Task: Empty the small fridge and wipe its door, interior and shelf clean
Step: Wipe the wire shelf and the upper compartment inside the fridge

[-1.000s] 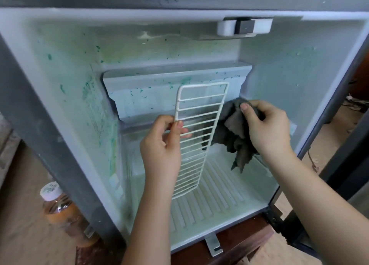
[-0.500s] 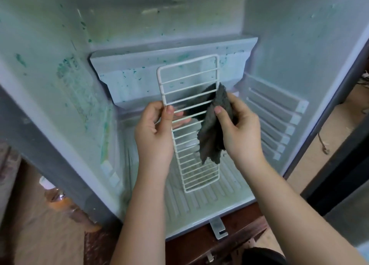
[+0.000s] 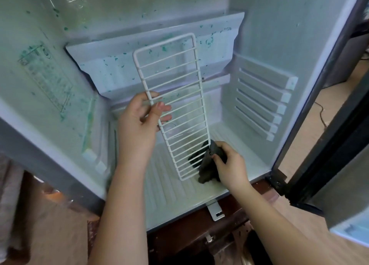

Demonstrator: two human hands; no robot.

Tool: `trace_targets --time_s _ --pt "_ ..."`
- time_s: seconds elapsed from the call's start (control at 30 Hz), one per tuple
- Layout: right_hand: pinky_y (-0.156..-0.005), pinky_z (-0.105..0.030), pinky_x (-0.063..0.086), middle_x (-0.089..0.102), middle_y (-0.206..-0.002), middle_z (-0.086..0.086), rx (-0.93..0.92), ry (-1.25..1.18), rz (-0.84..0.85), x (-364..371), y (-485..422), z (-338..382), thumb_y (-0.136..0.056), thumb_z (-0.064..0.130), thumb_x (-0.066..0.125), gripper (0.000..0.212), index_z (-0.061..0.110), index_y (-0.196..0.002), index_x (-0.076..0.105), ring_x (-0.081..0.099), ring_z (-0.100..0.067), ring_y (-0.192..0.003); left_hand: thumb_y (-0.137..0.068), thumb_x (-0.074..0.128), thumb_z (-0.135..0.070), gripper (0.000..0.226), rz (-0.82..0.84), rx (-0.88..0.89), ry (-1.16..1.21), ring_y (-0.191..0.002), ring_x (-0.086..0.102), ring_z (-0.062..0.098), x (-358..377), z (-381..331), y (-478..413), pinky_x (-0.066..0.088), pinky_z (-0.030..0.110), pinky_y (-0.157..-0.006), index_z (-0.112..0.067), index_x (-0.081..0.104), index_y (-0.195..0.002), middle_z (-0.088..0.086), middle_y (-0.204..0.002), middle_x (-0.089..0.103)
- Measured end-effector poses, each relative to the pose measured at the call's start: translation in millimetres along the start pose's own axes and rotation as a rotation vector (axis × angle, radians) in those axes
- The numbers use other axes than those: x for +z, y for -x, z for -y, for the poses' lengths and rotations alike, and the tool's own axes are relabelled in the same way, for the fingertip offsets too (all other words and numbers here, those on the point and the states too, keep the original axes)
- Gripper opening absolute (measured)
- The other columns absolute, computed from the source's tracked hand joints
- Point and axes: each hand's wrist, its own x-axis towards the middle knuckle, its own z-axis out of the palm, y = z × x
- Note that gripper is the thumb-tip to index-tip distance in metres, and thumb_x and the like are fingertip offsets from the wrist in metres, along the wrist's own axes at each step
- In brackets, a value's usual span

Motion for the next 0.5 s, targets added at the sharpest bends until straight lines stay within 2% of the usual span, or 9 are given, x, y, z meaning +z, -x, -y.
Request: trace_targets --time_s 0.07,0.17,0.23,0.37,0.5 --pt "-0.068 -0.009 0.042 0.065 -0.094 0.012 0.022 -0.014 -0.011 0 4 2 -0.092 0.006 0.056 0.029 0.025 -0.112 0.061 0.060 -0.009 -0.090 -0.098 0.053 -0.006 0.016 0.024 -0.004 -0.032 -0.087 0.073 0.019 -1 -1 4 0.060 0.037 -0.073 -0.021 0.060 -0.101 -0.004 -0.085 0.075" --pt "-0.064 -0.007 0.040 0.065 -0.093 0.012 -0.020 0.036 0.017 -13 13 10 -0.091 0.007 0.058 0.028 0.025 -0.112 0.062 0.059 -0.007 -0.088 -0.098 0.054 -0.006 0.018 0.020 0.021 -0.040 -0.083 0.073 0.020 1 -9 11 0.061 0.038 -0.068 -0.023 0.060 -0.095 -0.005 -0.076 0.073" --pt "-0.064 -0.011 0.037 0.065 -0.094 0.009 -0.031 0.101 0.001 -29 23 16 -0.091 0.009 0.058 0.027 0.022 -0.115 0.062 0.056 -0.007 -0.086 -0.097 0.054 -0.005 0.022 0.032 0.043 -0.046 -0.078 0.073 0.018 2 -19 18 0.061 0.036 -0.066 -0.025 0.061 -0.094 -0.008 -0.073 0.072" --pt "-0.067 -0.018 0.036 0.062 -0.090 0.009 0.015 0.155 -0.208 -67 57 18 -0.092 0.016 0.060 0.029 0.021 -0.120 0.061 0.050 -0.005 -0.074 -0.097 0.054 -0.004 0.027 0.065 0.087 -0.111 -0.070 0.071 0.010 9 -30 31 0.059 0.028 -0.061 -0.030 0.062 -0.095 -0.011 -0.071 0.071" --pt "-0.067 -0.011 0.034 0.064 -0.089 0.008 0.007 0.124 -0.302 -90 74 14 -0.091 0.014 0.060 0.030 0.021 -0.120 0.063 0.051 0.003 -0.067 -0.096 0.056 -0.008 0.019 0.178 -0.028 -0.236 -0.057 0.065 0.002 25 -11 30 0.052 0.020 -0.049 -0.025 0.064 -0.096 -0.006 -0.068 0.066"
